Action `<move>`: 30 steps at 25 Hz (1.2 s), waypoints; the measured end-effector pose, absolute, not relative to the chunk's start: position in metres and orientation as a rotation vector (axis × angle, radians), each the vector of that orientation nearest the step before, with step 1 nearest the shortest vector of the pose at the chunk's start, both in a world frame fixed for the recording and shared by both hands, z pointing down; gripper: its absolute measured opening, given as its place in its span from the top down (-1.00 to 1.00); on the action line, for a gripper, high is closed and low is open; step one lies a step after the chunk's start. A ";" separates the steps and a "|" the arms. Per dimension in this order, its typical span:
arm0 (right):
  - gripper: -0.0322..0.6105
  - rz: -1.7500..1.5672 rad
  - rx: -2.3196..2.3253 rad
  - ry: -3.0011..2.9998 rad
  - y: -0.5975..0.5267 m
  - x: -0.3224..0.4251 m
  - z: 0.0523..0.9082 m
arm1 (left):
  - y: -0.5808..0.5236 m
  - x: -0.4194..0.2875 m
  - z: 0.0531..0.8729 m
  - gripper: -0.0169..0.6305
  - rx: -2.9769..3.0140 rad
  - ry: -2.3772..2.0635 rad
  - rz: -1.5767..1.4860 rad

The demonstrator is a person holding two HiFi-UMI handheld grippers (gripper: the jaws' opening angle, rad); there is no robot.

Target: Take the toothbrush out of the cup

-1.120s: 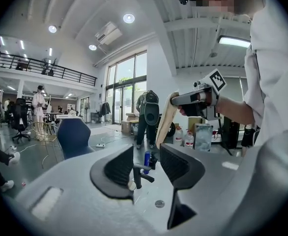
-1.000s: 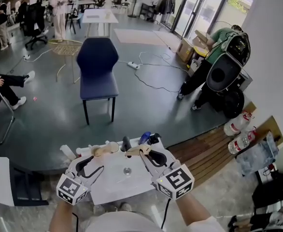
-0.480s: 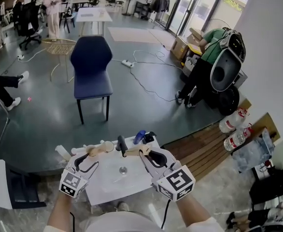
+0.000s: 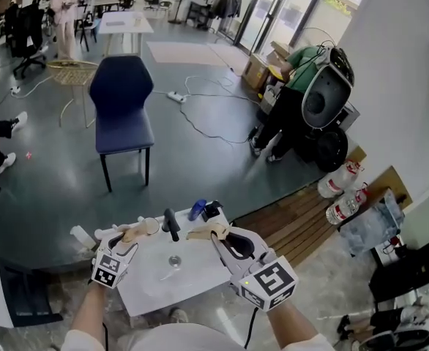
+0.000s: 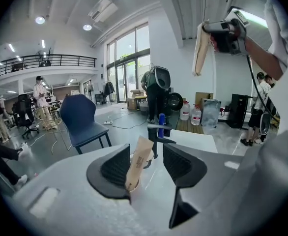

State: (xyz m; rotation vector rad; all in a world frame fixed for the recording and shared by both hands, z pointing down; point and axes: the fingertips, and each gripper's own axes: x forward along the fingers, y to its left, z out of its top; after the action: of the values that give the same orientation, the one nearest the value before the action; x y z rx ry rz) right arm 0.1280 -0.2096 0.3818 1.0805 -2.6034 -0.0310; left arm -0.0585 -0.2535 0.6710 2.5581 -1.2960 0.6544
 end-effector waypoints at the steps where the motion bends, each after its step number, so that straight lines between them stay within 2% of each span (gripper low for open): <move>1: 0.81 -0.032 1.087 -2.598 -0.210 0.130 0.381 | -0.257 -0.058 0.676 0.28 2.551 -1.297 0.667; 11: 0.81 -0.039 1.138 -2.560 -0.215 0.148 0.378 | -0.284 -0.057 0.734 0.28 2.497 -1.299 0.824; 30: 0.81 -0.018 1.157 -2.528 -0.224 0.161 0.385 | -0.298 -0.053 0.784 0.28 2.423 -1.244 0.956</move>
State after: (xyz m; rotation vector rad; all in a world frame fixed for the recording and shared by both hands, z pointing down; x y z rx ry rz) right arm 0.1615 -0.2243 0.3854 1.1573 -2.5283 -0.0182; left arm -0.0531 -0.2981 0.7841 2.4229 -1.2436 0.9561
